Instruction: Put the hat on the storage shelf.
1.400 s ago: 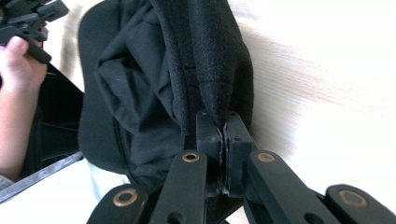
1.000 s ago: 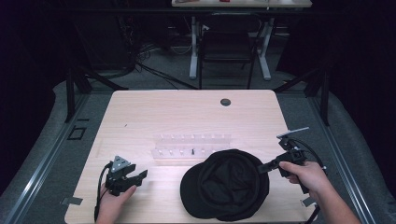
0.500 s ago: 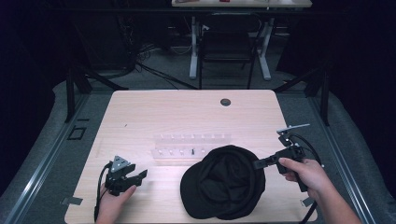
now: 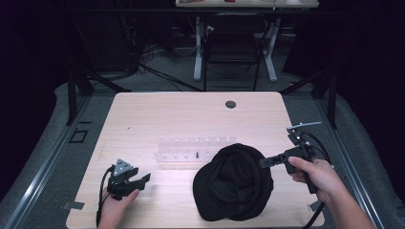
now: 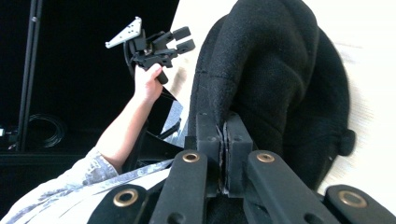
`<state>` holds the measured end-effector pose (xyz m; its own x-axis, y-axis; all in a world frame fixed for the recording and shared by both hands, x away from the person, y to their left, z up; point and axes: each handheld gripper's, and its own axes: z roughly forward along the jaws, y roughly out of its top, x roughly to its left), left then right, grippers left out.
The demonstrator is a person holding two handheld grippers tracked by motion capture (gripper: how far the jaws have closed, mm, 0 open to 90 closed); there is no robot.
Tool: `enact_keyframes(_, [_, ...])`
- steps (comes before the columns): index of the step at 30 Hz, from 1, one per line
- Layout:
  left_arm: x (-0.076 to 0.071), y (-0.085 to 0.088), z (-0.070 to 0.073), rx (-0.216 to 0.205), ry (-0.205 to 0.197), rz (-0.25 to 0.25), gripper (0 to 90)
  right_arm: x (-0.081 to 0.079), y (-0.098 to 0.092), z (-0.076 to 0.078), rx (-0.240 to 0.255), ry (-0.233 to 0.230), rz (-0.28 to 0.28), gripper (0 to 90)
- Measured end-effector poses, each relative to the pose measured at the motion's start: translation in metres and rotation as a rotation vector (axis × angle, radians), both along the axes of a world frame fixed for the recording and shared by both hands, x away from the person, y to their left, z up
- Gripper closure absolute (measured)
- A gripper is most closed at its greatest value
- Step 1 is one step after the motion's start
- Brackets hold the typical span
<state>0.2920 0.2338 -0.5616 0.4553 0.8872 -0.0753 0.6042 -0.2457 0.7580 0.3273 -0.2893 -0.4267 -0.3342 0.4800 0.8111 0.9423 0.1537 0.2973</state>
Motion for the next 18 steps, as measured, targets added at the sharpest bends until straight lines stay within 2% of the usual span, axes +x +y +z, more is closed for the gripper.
enact_keyframes(3, [0.0, 0.0, 0.0, 0.001, 0.0, 0.0, 42.9, -0.001, -0.002, 0.005, -0.001, -0.012, 0.001, 88.4])
enact_keyframes(4, [0.0, 0.0, 0.0, 0.001, 0.0, 0.0, 42.9, -0.003, -0.001, 0.007, 0.007, -0.013, -0.017, 88.4])
enact_keyframes(7, [0.0, 0.0, 0.0, 0.0, -0.002, 0.002, 42.9, -0.003, -0.003, 0.011, 0.005, -0.025, -0.006, 88.4])
enact_keyframes(18, [0.0, -0.001, 0.0, 0.002, 0.0, 0.0, 42.9, -0.01, -0.012, 0.04, 0.034, -0.084, -0.025, 88.3])
